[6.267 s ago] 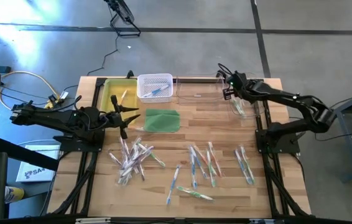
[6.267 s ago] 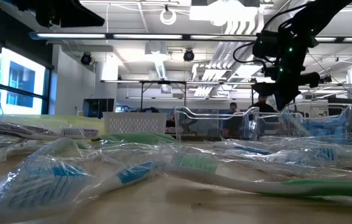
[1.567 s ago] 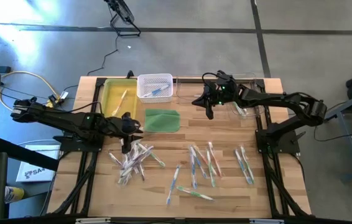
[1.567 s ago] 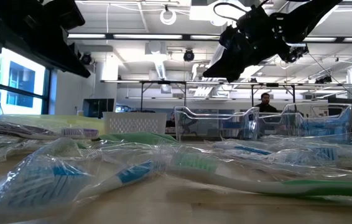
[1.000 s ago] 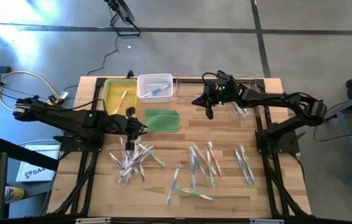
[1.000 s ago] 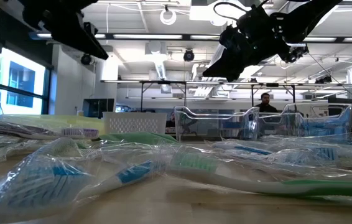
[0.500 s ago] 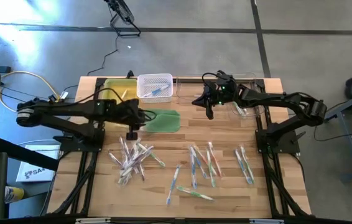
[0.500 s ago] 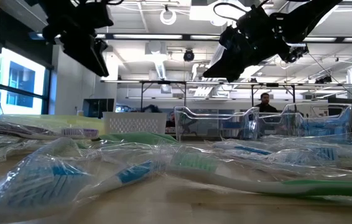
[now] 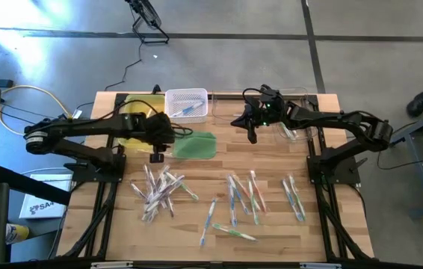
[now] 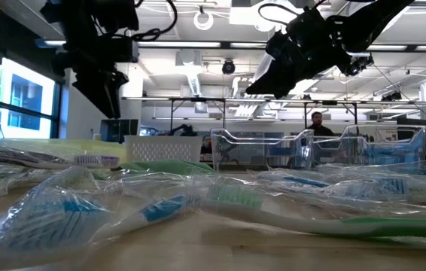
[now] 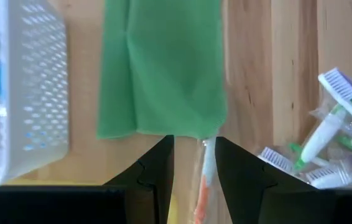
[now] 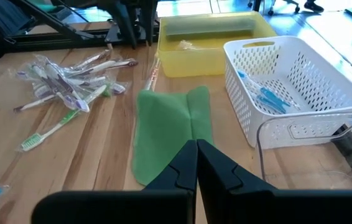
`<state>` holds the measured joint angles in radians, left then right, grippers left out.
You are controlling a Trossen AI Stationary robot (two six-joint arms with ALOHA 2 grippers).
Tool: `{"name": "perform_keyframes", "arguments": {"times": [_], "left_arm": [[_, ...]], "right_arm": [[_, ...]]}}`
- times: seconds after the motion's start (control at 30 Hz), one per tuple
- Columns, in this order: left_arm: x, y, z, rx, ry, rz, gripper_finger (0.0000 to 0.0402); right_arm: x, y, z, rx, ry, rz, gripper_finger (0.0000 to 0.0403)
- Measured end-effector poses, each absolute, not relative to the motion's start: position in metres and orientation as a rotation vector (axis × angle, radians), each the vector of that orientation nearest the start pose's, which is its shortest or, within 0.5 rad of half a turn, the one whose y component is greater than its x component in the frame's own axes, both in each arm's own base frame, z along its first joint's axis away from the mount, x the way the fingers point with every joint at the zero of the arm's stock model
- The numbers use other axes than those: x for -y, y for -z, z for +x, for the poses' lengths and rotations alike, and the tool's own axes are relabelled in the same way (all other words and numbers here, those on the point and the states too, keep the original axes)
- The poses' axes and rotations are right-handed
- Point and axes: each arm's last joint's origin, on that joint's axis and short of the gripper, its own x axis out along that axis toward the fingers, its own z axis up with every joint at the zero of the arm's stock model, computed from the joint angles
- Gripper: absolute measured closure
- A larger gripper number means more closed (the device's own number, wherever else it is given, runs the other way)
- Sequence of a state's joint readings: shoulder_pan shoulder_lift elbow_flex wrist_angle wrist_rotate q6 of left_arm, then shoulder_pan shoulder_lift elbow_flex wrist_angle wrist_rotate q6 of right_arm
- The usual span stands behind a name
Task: Pick & Place Toothbrushes
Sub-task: Put the orange toothbrush into the yellow bin
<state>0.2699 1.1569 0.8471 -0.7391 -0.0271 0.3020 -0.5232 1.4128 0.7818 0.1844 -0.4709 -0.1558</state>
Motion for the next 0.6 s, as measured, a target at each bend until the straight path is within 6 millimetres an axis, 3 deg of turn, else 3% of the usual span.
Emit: {"name": "perform_keyframes", "arguments": {"times": [0.33, 0.6], "left_arm": [[-0.060, -0.212, 0.218, -1.271, -0.113, 0.016, 0.0289], [-0.064, -0.194, 0.229, -1.327, -0.106, 0.007, 0.0288]], "right_arm": [[0.137, -0.228, 0.263, -0.389, 0.021, 0.056, 0.0401], [0.137, -0.228, 0.263, -0.396, 0.021, 0.060, 0.0401]]}}
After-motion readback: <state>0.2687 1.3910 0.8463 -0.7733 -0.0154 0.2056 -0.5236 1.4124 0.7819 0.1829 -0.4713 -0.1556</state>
